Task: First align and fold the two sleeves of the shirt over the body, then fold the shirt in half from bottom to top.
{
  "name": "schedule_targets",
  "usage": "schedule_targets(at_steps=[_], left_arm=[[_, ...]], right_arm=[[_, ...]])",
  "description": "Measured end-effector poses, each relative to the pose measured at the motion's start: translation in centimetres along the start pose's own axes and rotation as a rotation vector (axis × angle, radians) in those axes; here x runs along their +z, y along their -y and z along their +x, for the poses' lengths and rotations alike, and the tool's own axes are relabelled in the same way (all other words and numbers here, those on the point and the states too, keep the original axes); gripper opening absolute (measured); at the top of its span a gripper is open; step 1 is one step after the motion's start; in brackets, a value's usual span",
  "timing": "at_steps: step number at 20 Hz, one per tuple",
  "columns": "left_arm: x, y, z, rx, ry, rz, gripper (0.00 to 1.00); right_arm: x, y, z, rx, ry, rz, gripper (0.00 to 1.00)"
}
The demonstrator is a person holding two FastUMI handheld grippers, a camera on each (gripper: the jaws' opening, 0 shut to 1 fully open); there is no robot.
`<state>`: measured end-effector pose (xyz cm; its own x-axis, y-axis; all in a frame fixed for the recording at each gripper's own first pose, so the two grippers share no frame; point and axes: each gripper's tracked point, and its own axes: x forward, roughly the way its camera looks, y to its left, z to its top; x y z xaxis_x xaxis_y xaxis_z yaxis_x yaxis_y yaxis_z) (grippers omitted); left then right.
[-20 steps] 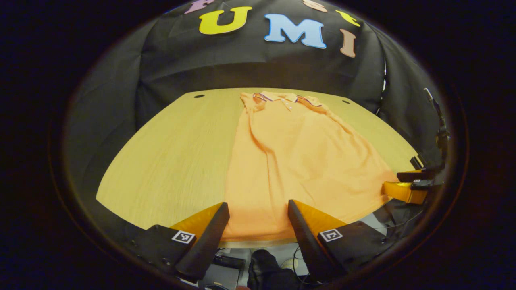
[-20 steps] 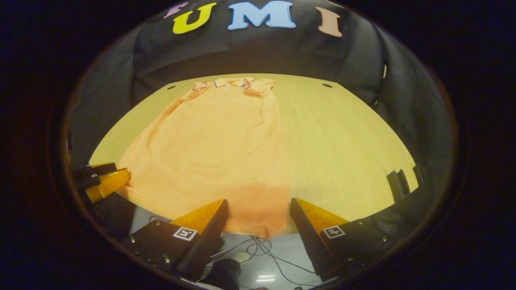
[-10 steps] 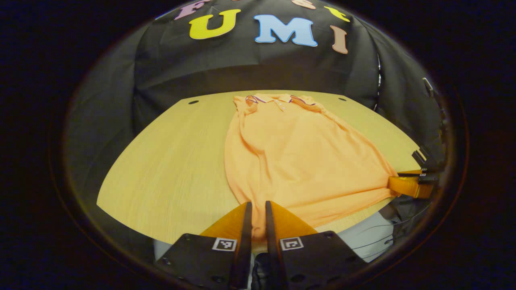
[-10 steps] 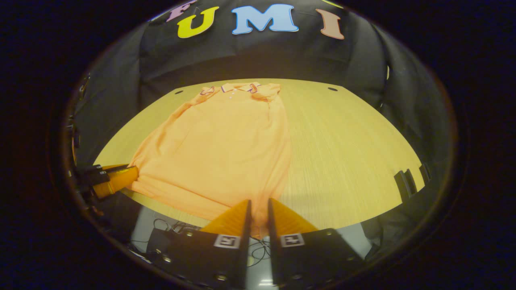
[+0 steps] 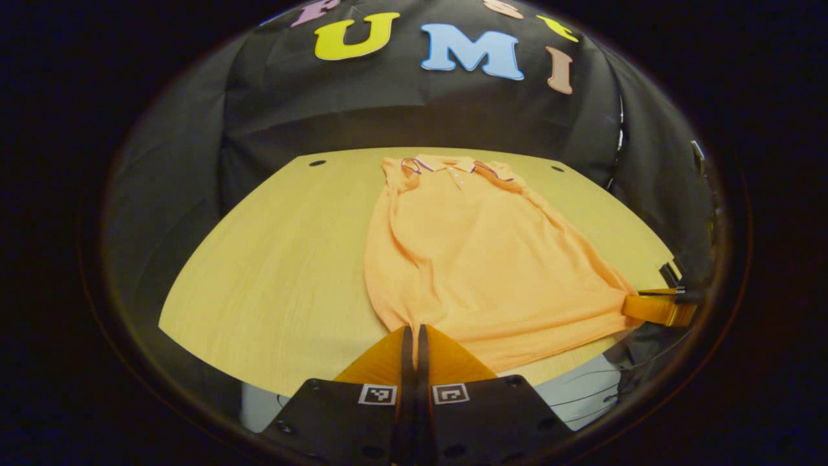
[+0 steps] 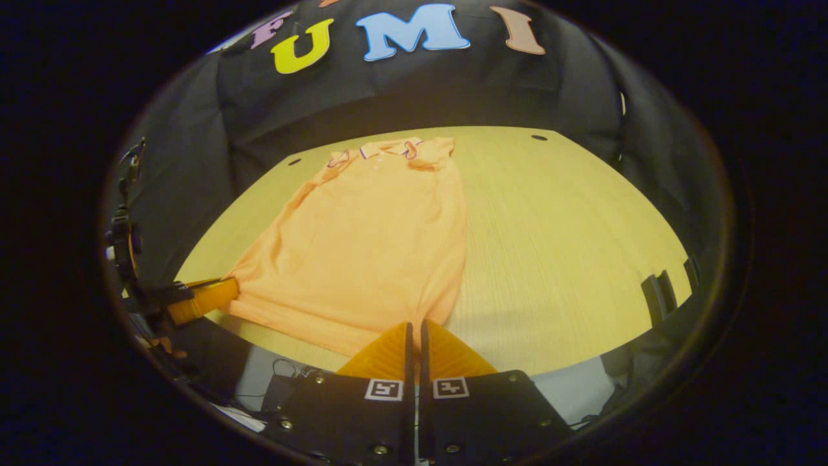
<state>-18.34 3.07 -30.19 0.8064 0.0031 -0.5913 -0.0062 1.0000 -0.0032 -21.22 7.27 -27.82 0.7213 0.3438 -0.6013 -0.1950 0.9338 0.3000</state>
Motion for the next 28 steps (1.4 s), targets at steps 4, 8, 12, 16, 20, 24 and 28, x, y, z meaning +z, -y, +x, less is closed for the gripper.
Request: schedule_targets(at_steps=[4,8,12,16,20,24,28], left_arm=[[5.2,0.6,-0.1,-0.015,0.073,-0.035,0.06],[11.1,1.0,0.9,-0.033,0.148,-0.056,0.06],[16.1,1.0,3.0,-0.053,0.196,-0.063,0.07],[20.8,0.4,6.0,-0.074,0.228,-0.072,0.06],[24.7,-0.3,9.5,-0.097,0.243,-0.065,0.06],[28.3,-0.6,13.0,-0.122,0.254,-0.052,0.06],[31.6,-1.1,17.1,-0.135,0.275,-0.016,0.06]], right_arm=[[5.5,0.0,-0.9,0.0,0.078,-0.024,0.02],[11.5,0.7,-0.5,-0.016,0.149,-0.02,0.03],[16.9,1.2,0.8,-0.032,0.202,-0.028,0.03],[21.5,1.1,2.9,-0.054,0.239,-0.045,0.03],[25.6,1.0,5.4,-0.077,0.26,-0.044,0.03],[29.3,0.9,8.1,-0.106,0.266,-0.045,0.02],[32.8,1.1,11.4,-0.135,0.272,-0.045,0.03]])
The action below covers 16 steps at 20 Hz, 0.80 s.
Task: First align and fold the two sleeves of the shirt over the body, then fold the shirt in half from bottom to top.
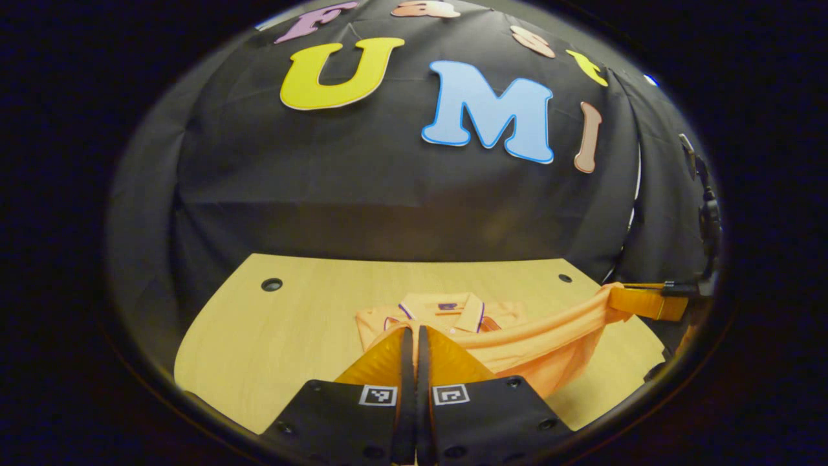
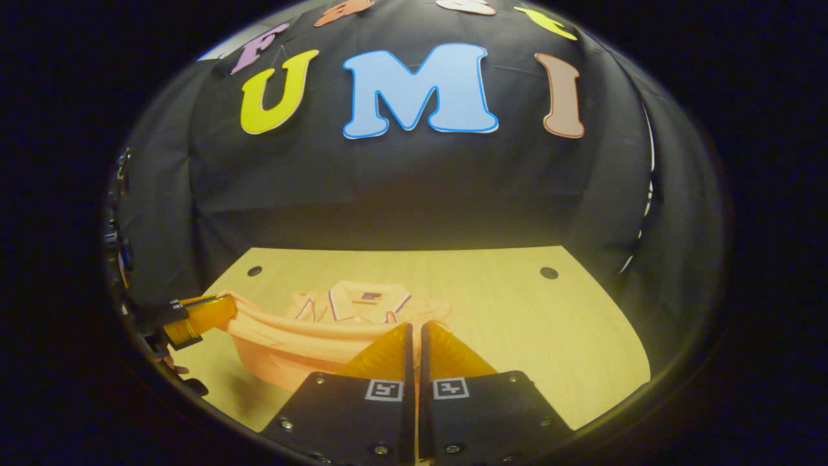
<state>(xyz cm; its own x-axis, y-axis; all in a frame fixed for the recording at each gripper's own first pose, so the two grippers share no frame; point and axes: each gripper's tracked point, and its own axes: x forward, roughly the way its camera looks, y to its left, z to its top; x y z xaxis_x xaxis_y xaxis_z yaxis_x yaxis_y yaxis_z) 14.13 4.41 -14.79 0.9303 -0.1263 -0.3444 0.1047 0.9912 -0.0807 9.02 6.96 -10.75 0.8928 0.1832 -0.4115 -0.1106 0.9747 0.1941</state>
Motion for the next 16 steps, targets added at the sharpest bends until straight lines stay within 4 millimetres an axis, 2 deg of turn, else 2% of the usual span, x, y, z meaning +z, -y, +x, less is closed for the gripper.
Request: schedule_targets(at_steps=[4,7,8,10,13,16], left_arm=[[1.3,-1.8,5.2,0.008,0.031,0.02,0.06],[1.8,-2.6,8.5,0.011,0.055,0.025,0.06],[1.7,-2.6,9.6,0.009,0.059,0.036,0.06],[1.6,-2.9,11.5,0.006,0.07,0.055,0.06],[0.7,-3.6,14.2,0.011,0.079,0.076,0.06],[-1.4,-4.3,16.5,0.022,0.046,0.086,0.06]], right_arm=[[1.8,-0.1,4.5,-0.027,0.005,0.005,0.03],[1.9,-0.2,7.9,-0.054,0.0,0.006,0.0],[2.0,-0.2,8.9,-0.061,-0.001,0.009,0.03],[1.7,-0.1,11.0,-0.079,-0.002,0.007,0.02],[1.0,0.2,14.1,-0.098,-0.012,0.006,0.02],[-0.5,0.4,16.3,-0.118,-0.043,-0.028,0.02]])
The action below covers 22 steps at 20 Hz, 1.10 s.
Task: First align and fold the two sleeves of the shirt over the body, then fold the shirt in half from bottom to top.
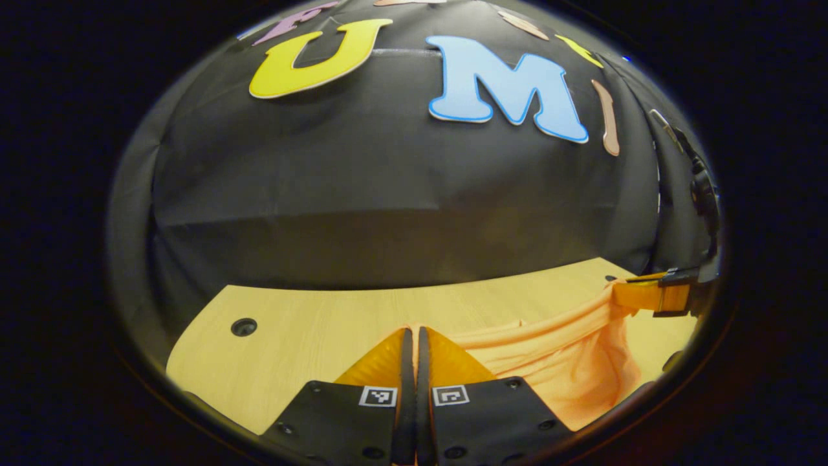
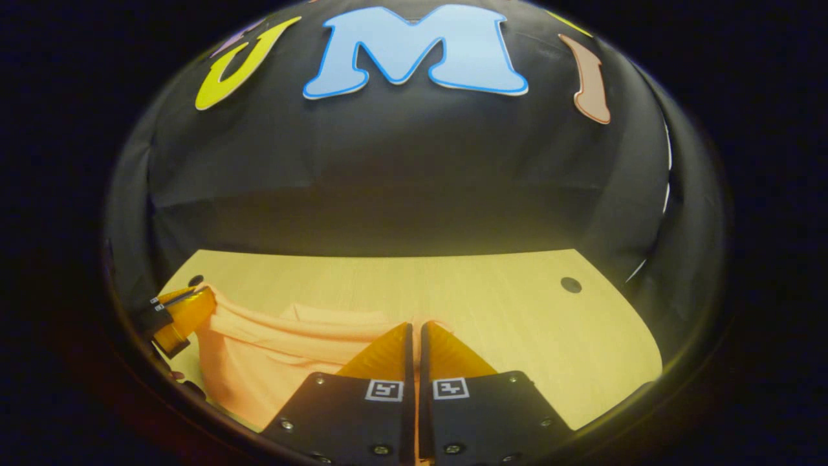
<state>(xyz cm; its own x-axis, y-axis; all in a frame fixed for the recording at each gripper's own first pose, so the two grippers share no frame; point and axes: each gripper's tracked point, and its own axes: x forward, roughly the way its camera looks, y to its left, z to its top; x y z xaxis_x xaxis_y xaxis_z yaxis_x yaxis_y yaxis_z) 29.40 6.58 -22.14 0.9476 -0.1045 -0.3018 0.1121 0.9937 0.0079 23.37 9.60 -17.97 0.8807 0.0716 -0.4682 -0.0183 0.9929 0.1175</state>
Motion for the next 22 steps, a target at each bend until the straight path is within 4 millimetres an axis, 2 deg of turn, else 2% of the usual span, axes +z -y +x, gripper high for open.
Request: schedule_targets(at_steps=[8,11,15,16,19,20,22], left_arm=[[-3.4,-0.9,2.5,0.023,-0.066,0.015,0.06],[-3.7,-0.7,2.5,0.02,-0.085,0.04,0.1],[-4.0,-0.2,2.1,0.014,-0.108,0.053,0.14],[-4.1,-0.2,2.0,0.017,-0.117,0.053,0.15],[-3.7,-0.2,1.0,0.038,-0.115,0.064,0.39],[-3.5,0.1,0.5,0.04,-0.11,0.066,0.41],[-2.9,0.3,-0.7,0.047,-0.1,0.068,0.53]], right_arm=[[-3.4,-1.1,3.5,-0.005,-0.072,-0.094,0.05],[-3.9,-1.2,3.7,-0.009,-0.087,-0.106,0.09],[-4.1,-1.1,3.4,-0.004,-0.101,-0.118,0.09],[-4.1,-1.0,3.1,-0.002,-0.1,-0.131,0.13],[-3.9,-1.1,2.0,0.017,-0.088,-0.169,0.28],[-3.8,-1.0,1.4,0.018,-0.083,-0.18,0.35],[-3.8,-0.9,0.7,0.031,-0.073,-0.179,0.55]])
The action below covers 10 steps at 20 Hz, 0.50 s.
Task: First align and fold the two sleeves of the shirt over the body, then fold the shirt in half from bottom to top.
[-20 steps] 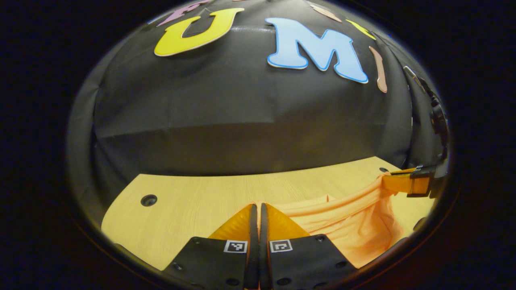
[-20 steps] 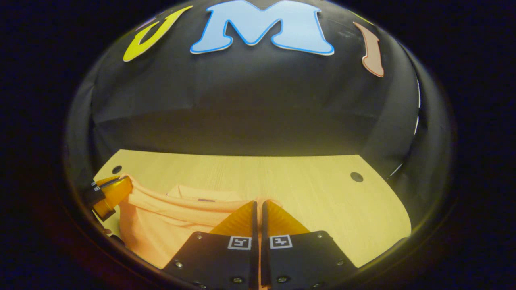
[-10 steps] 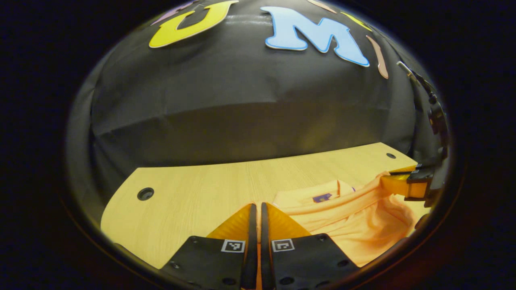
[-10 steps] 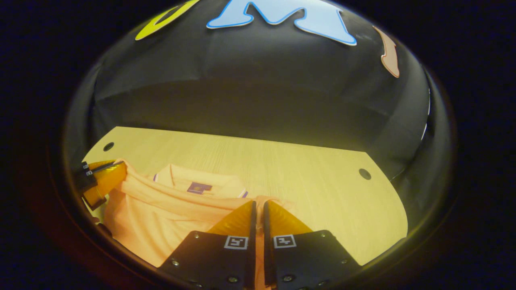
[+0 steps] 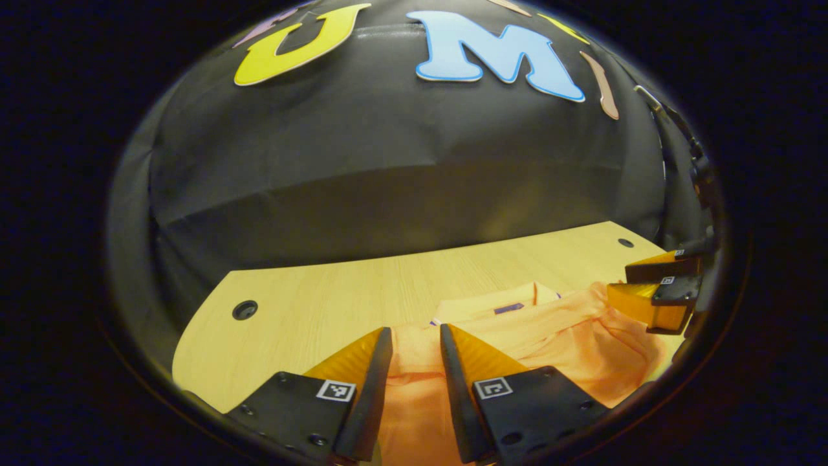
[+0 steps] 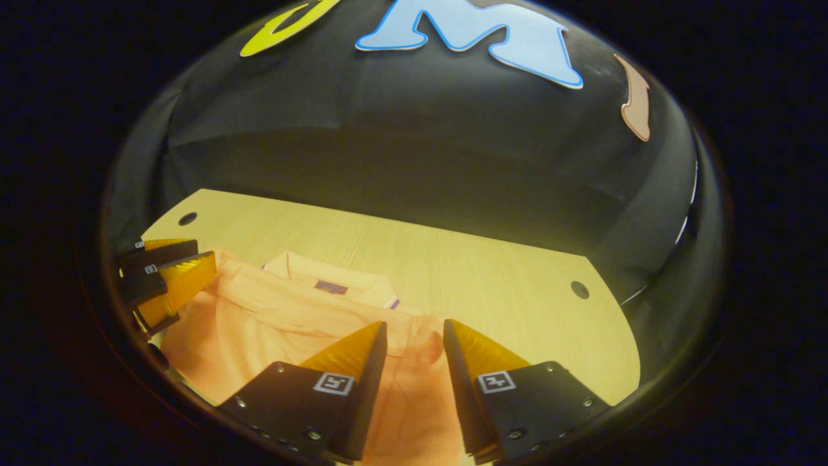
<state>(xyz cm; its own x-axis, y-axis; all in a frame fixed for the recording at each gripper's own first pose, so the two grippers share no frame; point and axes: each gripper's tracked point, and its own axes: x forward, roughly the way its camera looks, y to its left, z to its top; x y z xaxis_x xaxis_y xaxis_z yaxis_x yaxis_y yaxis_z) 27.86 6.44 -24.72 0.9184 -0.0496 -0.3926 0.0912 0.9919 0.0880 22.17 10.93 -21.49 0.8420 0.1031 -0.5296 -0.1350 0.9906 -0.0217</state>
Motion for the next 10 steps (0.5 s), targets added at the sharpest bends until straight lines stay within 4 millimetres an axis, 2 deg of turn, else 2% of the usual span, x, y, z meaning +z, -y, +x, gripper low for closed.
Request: schedule_targets(at_steps=[2,3,5,8,9,10], left_arm=[[0.8,0.3,-1.3,0.008,0.017,-0.003,0.62],[1.1,0.6,-2.0,0.009,0.025,-0.006,0.66],[1.7,1.0,-3.5,0.018,0.044,-0.016,0.76],[2.8,1.9,-6.0,0.022,0.08,-0.048,0.85],[3.1,2.1,-7.0,0.028,0.089,-0.055,0.88],[3.3,2.4,-8.1,0.035,0.097,-0.058,0.9]], right_arm=[[-0.1,0.0,-1.3,0.02,0.006,0.022,0.61],[-0.1,0.2,-1.9,0.025,0.012,0.032,0.76],[0.3,0.9,-3.7,0.029,0.038,0.045,0.84],[0.9,1.6,-7.1,0.033,0.083,0.058,0.86],[1.0,2.1,-8.4,0.023,0.098,0.055,0.96],[1.2,2.4,-9.7,0.018,0.116,0.047,0.99]])
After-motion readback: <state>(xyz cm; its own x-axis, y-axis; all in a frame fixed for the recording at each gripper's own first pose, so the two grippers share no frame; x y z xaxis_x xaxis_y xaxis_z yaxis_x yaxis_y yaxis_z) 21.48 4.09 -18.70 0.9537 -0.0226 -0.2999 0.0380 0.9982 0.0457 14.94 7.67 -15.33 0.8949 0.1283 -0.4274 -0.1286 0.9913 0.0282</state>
